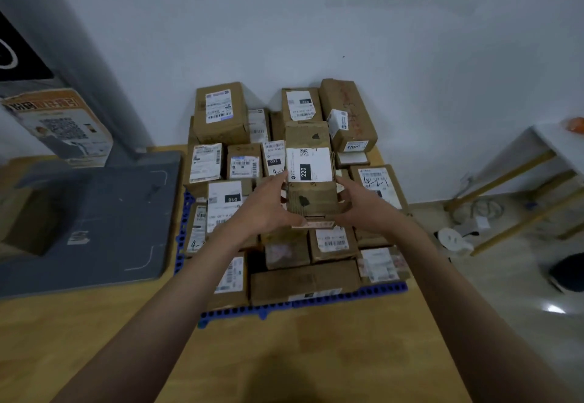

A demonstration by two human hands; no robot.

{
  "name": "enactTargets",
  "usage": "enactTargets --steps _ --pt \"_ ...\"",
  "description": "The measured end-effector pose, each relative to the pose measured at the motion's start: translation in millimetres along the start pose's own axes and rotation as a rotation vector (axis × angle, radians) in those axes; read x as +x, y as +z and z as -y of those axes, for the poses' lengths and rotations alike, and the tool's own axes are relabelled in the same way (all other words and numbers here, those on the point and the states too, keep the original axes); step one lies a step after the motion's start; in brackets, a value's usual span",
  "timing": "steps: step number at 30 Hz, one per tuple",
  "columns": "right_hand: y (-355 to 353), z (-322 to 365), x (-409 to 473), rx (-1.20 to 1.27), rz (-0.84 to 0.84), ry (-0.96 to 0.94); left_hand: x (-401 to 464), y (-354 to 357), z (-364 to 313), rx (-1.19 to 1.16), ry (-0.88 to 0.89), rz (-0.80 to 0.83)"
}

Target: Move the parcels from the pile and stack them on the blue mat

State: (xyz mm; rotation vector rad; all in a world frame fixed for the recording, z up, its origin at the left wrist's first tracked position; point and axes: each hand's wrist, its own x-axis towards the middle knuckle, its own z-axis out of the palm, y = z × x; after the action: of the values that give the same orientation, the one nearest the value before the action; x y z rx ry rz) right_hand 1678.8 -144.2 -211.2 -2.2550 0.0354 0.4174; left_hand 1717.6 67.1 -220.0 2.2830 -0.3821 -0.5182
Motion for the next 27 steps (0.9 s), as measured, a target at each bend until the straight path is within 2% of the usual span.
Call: enactTargets --steps 12,27 --pt "-43.0 -38.9 80.6 -0.009 0.105 -0.005 93.3 13.9 -2.3 -0.029 -0.07 0.02" --pt "-51.3 -63.5 118.7 -0.025 0.136 0.03 128.1 24.7 8.9 -0.044 -0.13 0.026"
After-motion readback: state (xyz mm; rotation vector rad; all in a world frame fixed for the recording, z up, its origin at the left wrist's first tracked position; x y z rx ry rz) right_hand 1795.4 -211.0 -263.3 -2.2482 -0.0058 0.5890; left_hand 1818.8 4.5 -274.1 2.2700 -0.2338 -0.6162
